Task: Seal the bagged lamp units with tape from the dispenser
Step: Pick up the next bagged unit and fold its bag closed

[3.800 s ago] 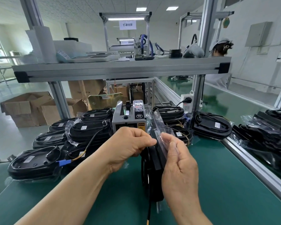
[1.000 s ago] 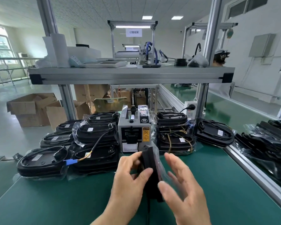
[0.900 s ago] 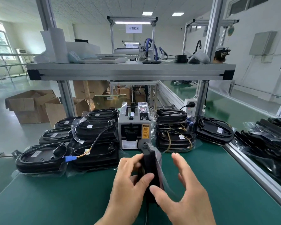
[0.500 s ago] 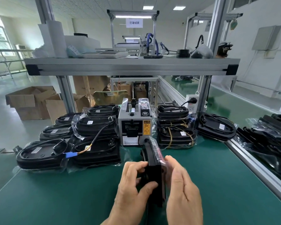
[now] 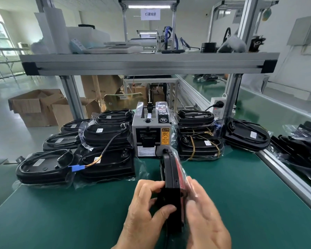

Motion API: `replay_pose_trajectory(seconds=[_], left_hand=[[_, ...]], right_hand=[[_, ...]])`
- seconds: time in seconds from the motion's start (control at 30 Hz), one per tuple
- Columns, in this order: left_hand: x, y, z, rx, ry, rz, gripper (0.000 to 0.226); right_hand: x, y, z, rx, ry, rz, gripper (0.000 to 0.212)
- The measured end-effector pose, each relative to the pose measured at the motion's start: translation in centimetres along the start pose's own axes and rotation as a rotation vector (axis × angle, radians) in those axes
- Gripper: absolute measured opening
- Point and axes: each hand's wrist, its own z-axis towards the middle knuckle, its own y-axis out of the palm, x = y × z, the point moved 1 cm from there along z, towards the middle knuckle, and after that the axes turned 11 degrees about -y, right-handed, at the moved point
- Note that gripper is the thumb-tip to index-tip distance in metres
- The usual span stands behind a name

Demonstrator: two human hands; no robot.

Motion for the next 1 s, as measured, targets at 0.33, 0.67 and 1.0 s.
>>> replay_pose_trajectory(seconds=[0.33,0.67,1.0], left_hand=[[1.4,-1.7,2.0,-0.097,0.210,0.218,0.032],[-1.1,-0.8,18.0,0.331,-1.002,-0.436,0.008],[-1.3,1.2,20.3,0.526,-1.114,-0.685,0.014]], right_hand=[[0.9,-0.4,2.5,-0.146,-0.196,-0.513,0.055],[1.3,0.0,3.2,-0.117,-0.396,-0.598,0.047],[1.9,-0.2,3.3,-0.188,-0.382,-0.573,0.048]])
